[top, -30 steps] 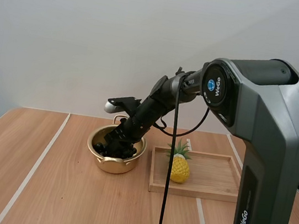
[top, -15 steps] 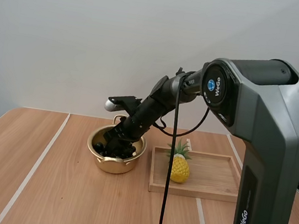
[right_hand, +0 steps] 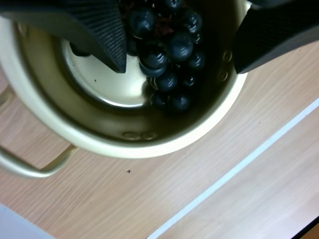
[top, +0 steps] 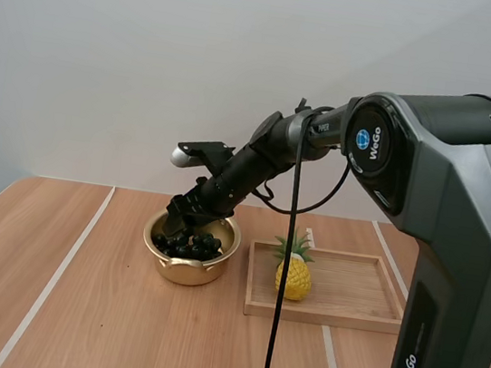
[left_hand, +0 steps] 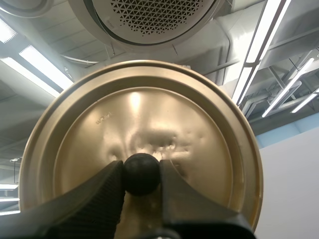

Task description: Open the pot, put the grape inside, and close it

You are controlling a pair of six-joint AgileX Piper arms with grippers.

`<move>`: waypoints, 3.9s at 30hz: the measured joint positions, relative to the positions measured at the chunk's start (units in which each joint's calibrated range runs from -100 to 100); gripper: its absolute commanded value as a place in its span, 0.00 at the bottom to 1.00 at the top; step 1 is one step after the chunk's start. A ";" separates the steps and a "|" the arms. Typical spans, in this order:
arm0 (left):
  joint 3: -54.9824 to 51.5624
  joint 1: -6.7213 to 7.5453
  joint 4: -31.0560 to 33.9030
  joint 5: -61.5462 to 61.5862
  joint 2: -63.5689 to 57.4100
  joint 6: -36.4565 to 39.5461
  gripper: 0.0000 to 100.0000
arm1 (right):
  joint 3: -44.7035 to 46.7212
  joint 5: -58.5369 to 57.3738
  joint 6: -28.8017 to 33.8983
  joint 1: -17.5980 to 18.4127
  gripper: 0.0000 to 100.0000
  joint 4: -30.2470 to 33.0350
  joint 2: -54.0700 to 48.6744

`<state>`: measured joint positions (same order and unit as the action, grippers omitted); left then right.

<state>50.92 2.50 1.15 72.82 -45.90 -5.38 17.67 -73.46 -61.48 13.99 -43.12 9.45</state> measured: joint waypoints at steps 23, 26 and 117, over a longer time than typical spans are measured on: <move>0.00 0.00 0.00 1.89 0.00 -2.04 0.00 | -10.32 15.91 9.67 -5.74 1.00 7.59 -22.66; 0.00 0.00 0.00 1.89 0.00 -2.13 0.00 | -10.32 17.15 9.95 -8.03 1.00 7.70 -25.30; -72.32 0.00 -9.55 4.74 22.48 0.47 0.00 | -10.32 7.01 31.25 -18.31 0.00 25.53 -56.36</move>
<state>-21.40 2.50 -8.40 77.56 -23.42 -4.91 7.35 -66.45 -30.23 -4.32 -17.59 -46.91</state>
